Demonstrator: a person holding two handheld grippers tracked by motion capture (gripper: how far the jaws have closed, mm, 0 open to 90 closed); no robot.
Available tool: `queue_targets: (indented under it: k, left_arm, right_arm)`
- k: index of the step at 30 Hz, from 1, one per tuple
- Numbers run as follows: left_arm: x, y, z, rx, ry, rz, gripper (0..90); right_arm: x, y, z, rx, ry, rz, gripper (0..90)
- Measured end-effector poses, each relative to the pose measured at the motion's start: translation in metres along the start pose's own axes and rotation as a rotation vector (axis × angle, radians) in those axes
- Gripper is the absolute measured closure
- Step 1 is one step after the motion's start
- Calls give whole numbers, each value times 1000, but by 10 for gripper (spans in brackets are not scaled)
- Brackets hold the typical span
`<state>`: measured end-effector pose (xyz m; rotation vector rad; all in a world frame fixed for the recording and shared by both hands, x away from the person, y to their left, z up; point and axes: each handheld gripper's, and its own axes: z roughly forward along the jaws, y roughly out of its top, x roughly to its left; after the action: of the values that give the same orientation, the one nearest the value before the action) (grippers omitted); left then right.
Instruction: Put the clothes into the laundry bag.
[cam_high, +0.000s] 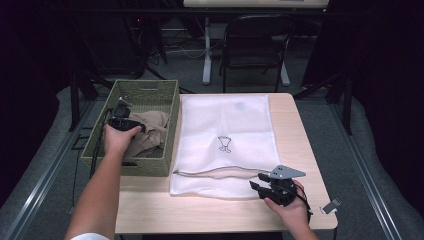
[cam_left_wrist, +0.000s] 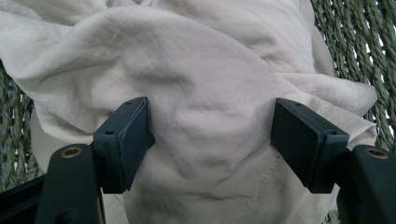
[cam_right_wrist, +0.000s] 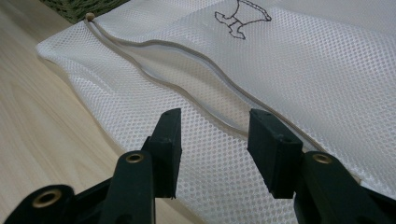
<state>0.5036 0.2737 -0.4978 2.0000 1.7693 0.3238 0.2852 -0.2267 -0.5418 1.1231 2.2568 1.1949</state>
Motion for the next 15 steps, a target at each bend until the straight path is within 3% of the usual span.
queue_targets:
  k: [15]
  left_arm:
    - [-1,3,14,18,-9,-11,170]
  right_arm:
    - [0,0,2,-5,5,6,548]
